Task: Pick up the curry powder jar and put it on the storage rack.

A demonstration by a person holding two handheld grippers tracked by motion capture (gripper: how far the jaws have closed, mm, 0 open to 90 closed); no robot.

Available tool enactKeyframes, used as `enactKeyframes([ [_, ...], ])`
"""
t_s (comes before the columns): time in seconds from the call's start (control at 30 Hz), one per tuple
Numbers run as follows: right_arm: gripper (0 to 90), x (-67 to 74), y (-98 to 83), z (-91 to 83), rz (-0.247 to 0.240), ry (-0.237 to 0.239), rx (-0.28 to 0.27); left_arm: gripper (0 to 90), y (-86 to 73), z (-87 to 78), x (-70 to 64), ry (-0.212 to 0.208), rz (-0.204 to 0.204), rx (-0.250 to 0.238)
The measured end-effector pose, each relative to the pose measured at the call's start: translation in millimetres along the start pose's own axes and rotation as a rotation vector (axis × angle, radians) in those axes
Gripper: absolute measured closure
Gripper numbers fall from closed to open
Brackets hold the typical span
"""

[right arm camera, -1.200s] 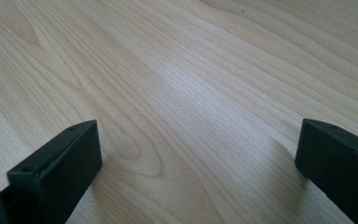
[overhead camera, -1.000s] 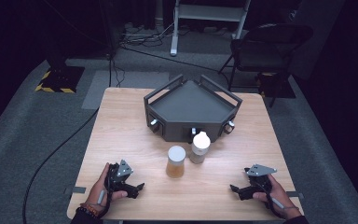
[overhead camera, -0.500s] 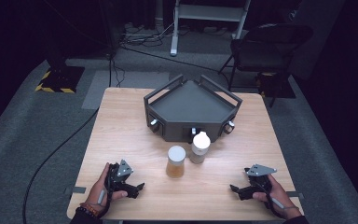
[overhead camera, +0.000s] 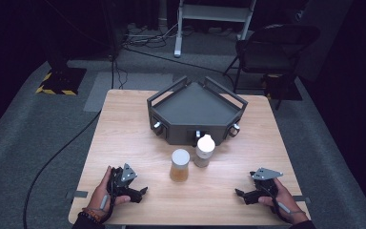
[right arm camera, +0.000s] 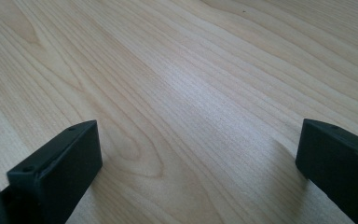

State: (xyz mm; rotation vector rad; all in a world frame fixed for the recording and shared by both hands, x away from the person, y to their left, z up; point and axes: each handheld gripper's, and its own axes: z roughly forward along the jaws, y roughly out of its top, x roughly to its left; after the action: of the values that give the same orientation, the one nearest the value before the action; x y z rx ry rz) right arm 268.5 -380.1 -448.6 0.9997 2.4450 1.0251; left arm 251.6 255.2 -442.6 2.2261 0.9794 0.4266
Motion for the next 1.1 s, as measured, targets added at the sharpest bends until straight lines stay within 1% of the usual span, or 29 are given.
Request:
enactKeyframes([
  [0.1, 0.0, 0.0, 0.0, 0.0, 0.000, 0.000, 0.000, 1.8, 0.3, -1.4, -1.8, 0.007, 0.003, -0.005],
  [0.2, 0.0, -0.2, 0.1, 0.0, 0.000, 0.001, 0.000, 1.8, -1.1, -3.7, -4.4, 0.019, 0.002, -0.028],
  [0.27, 0.0, -0.5, 0.0, 0.0, -0.002, 0.002, 0.000, 1.8, -0.9, -5.6, -4.7, 0.017, -0.002, -0.036],
  [0.37, 0.0, -0.5, 0.0, 0.0, -0.002, 0.002, 0.000, 1.8, -0.7, -7.0, -6.8, 0.019, 0.003, -0.045],
  [0.63, 0.0, -0.7, 0.1, 0.0, -0.003, 0.003, 0.000, 1.8, -0.3, -12.5, -9.9, 0.009, 0.004, -0.076],
  [0.77, 0.0, -0.7, 0.1, 0.0, -0.003, 0.003, 0.000, 1.8, -0.4, -15.7, -12.0, 0.004, 0.010, -0.099],
  [0.83, 0.0, -0.8, 0.1, 0.0, -0.003, 0.003, 0.001, 1.8, 0.1, -16.1, -12.3, 0.003, 0.012, -0.099],
  [1.1, 0.0, -0.9, 0.2, 0.1, -0.003, 0.004, 0.001, 1.8, 1.5, -18.8, -15.9, -0.013, 0.020, -0.127],
])
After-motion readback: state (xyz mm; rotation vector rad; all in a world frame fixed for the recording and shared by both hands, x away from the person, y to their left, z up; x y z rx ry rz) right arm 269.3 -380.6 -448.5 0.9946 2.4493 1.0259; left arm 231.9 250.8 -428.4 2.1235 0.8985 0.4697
